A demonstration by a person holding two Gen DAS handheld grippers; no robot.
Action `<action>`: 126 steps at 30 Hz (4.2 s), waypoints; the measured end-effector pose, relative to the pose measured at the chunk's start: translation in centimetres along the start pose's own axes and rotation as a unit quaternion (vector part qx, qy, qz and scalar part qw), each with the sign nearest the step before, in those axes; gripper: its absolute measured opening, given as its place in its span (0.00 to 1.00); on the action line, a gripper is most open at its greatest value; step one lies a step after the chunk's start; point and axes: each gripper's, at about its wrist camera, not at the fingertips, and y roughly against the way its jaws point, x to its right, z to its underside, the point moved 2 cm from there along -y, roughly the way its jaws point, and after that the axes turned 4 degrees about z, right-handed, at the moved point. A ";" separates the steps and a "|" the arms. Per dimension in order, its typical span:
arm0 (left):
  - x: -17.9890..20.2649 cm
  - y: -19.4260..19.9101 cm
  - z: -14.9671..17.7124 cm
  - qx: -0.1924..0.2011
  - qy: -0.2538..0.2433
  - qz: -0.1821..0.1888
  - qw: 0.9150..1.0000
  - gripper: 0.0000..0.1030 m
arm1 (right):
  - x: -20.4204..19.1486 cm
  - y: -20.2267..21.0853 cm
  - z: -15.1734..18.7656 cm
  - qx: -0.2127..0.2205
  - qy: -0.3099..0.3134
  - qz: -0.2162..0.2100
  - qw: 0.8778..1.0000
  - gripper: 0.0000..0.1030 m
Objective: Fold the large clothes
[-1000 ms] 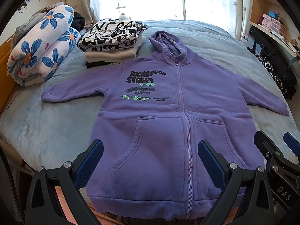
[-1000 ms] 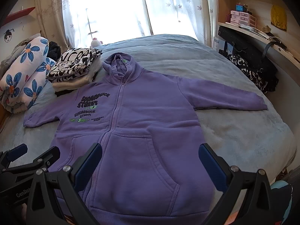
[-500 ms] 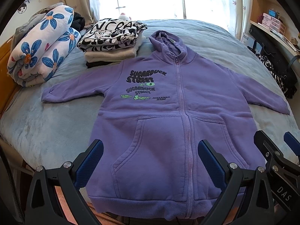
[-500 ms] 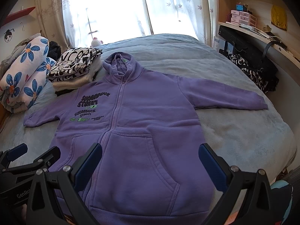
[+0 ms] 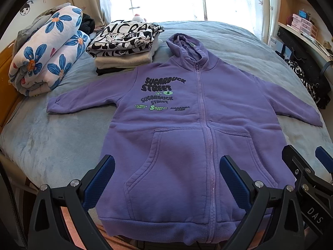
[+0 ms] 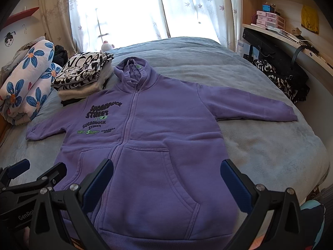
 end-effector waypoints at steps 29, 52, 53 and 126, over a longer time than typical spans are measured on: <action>-0.3 -0.1 0.5 0.000 -0.003 -0.005 1.000 0.97 | -0.1 -0.2 0.0 -0.001 0.001 0.002 1.000 1.00; 1.4 -0.1 -1.0 0.004 -0.022 -0.015 1.000 0.97 | 0.8 0.0 -0.1 0.001 -0.009 0.006 1.000 1.00; 1.5 -0.1 -1.2 0.005 -0.023 -0.014 1.000 0.97 | 1.0 0.0 -0.2 0.002 -0.010 0.006 1.000 1.00; 28.7 -23.7 -14.5 -0.024 -0.102 0.068 0.992 0.97 | 42.7 -22.1 -5.3 -0.098 -0.383 0.080 0.915 0.67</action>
